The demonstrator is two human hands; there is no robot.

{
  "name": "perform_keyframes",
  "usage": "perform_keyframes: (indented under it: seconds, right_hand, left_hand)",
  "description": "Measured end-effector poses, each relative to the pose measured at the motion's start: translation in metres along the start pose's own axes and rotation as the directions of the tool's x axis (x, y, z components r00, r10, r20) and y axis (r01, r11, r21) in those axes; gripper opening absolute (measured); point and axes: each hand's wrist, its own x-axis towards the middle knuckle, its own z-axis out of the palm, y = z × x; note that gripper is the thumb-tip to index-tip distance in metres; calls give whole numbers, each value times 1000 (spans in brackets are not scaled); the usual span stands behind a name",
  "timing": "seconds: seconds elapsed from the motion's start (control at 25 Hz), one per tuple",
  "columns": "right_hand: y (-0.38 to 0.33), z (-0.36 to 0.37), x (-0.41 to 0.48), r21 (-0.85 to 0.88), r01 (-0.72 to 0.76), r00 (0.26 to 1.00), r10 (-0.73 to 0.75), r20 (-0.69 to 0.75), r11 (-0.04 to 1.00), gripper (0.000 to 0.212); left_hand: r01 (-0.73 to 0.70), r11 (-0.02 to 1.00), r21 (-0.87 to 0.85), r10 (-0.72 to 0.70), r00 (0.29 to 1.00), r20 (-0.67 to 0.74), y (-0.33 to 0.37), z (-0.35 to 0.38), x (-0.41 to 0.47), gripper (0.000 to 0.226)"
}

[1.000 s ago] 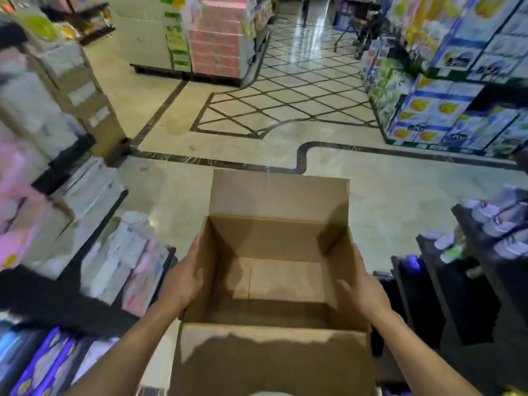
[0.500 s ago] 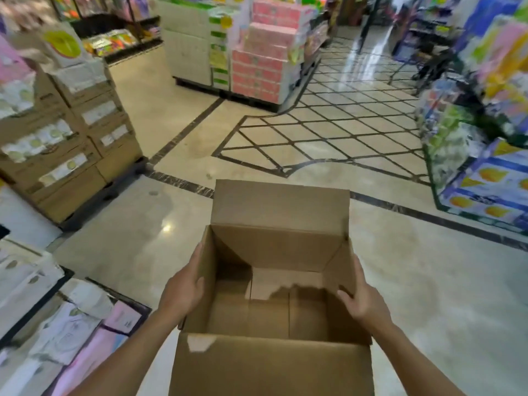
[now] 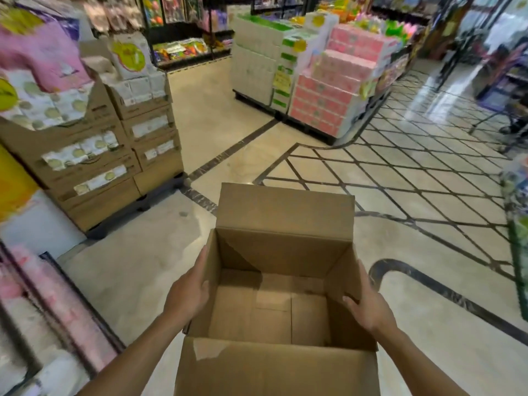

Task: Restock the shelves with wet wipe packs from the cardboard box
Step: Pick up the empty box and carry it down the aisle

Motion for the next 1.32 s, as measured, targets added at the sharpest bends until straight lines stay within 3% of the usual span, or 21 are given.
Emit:
perform_keyframes:
  seconds: [0.32,0.44,0.56,0.8,1.04,1.16,1.24,1.32]
  right_hand:
    - [-101,-5,246,149,240,965,-253,70,959,96]
    - [-150,18,344,206,276,944,-306,126,939,84]
    - [-205,46,440,216,365,892,-407,198,906,93]
    - [-354,94,587,-27,521,802,-478,359,853,100]
    - [-473,162,687,-9,605,681,-512,524,796,103]
    - [-527,194,722,13,568,674,-474,566,823,83]
    - [-559,216,746,109,328,762,-331,557,938,74]
    - [-576,254,784,93,94,822,-130,554,991,90]
  left_hand:
    - [177,980,-96,-182,982,-49,-26,-70,180,92]
    - [282,949,-145,-296,951,-87,-58,-81,236,93]
    - [367,910,-195,-392,913,-112,-97,-85,291,98]
    - [564,772,-293,-627,751,-209,-160,-115,364,103]
    - [686,632,-360,-772,593,-227,-234,-123,420,107]
    - [698,589,-409,-800,576,-169,-271,-136,459,97]
    - [710,585,-391,-803,574,-160,-295,-144,486,94]
    - [730,576,-367,-809,574,-128,-318,-144,514,99]
